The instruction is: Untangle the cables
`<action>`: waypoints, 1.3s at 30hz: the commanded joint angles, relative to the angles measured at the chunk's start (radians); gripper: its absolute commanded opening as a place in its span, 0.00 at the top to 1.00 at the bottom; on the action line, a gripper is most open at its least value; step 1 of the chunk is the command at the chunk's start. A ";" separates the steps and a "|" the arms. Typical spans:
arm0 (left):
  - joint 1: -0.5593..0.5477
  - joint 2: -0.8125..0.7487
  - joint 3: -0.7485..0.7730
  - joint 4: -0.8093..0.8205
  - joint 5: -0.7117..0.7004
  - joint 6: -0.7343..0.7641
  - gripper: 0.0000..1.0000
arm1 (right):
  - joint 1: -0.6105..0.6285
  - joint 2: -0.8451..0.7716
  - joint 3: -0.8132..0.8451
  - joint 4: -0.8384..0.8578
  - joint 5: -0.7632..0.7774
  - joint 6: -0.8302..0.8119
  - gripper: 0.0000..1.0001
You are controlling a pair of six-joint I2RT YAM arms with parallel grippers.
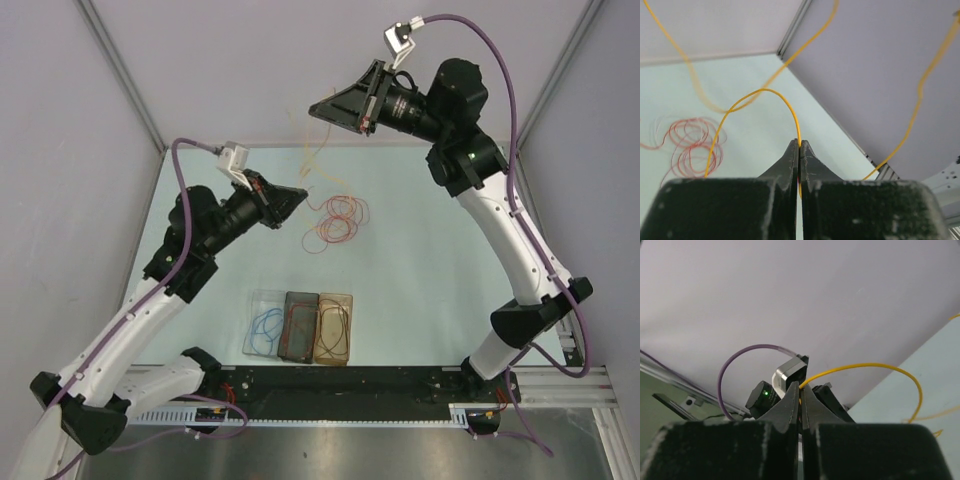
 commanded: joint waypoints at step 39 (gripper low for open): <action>-0.529 -0.147 -0.282 -0.339 -0.311 -0.368 1.00 | 0.632 -0.511 -0.521 -0.379 0.402 -0.216 1.00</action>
